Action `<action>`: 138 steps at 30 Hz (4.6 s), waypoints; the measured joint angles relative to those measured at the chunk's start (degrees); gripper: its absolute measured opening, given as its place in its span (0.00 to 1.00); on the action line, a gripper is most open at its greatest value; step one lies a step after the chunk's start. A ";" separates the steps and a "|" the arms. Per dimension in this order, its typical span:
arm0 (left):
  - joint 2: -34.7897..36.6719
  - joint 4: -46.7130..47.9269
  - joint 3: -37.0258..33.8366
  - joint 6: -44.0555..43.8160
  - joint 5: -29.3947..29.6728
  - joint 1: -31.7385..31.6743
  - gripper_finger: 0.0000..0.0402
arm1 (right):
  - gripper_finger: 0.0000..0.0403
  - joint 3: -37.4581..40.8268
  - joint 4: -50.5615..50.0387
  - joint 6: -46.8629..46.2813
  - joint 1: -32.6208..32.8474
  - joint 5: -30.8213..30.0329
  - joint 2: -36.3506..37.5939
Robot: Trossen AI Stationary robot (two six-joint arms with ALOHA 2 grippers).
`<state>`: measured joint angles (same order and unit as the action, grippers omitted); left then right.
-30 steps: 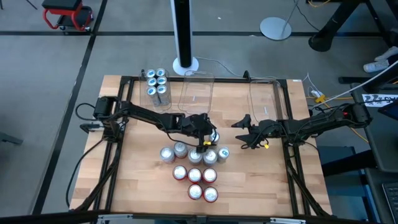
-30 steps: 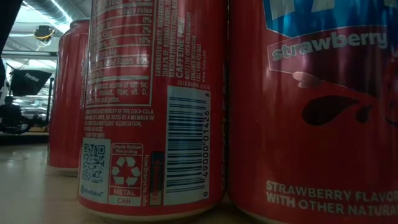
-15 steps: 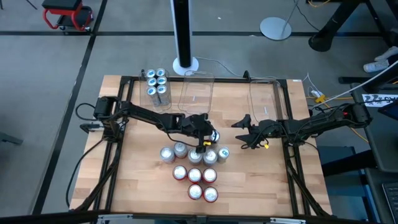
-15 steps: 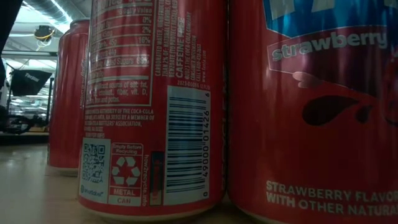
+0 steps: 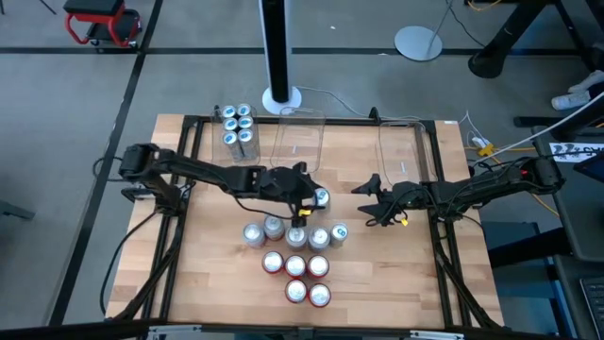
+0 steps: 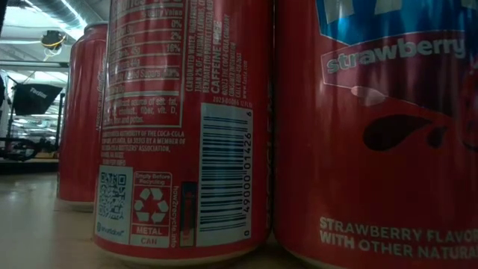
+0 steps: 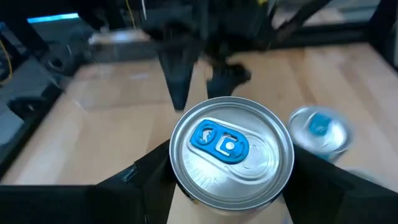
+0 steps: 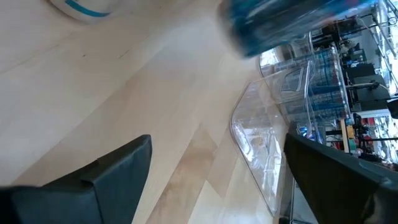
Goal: Sort soda cans
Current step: Put the blue soda can into the left transparent bin
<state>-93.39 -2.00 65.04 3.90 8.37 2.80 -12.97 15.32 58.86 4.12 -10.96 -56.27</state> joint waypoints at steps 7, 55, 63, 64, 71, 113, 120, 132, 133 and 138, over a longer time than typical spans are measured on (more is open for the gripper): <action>9.67 9.46 0.00 -1.28 6.76 0.60 0.57 | 0.91 0.00 0.13 -0.04 0.00 -0.04 0.00; 39.47 19.85 -30.63 -20.02 30.49 -15.00 0.57 | 0.91 0.00 1.31 -0.06 0.00 -0.17 0.00; 38.33 13.77 -35.21 -20.02 27.97 -16.84 0.57 | 0.91 0.00 1.33 -0.06 -0.01 -0.18 0.00; 37.99 12.93 -35.74 -20.05 27.99 -17.03 0.57 | 0.91 0.00 1.31 -0.06 -0.02 -0.29 0.00; 35.05 11.02 -36.63 -20.40 27.94 -17.21 0.61 | 0.91 0.00 1.25 -0.06 -0.02 -1.52 0.00; 36.26 9.32 -26.89 -10.96 20.57 -14.51 0.81 | 0.91 -0.02 1.12 -0.06 0.00 -1.47 0.00; 34.60 0.32 -26.03 -9.11 2.88 -10.40 0.81 | 0.91 -0.02 1.17 -0.07 -0.01 -1.46 0.00; 20.98 -12.65 -23.86 -7.73 -0.58 -1.71 0.81 | 0.91 -0.02 1.16 -0.08 -0.01 -1.46 -0.01; 19.50 -12.61 -22.96 -7.74 -0.58 -1.22 0.81 | 0.91 -0.02 1.16 -0.08 0.00 -1.46 0.00; 12.08 -11.88 -17.35 -7.23 -1.40 0.99 0.81 | 0.91 -0.02 1.20 -0.08 0.00 -1.46 0.00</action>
<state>-81.31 -13.87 47.68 -3.33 6.97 3.79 -12.99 16.51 58.78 4.12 -12.43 -56.27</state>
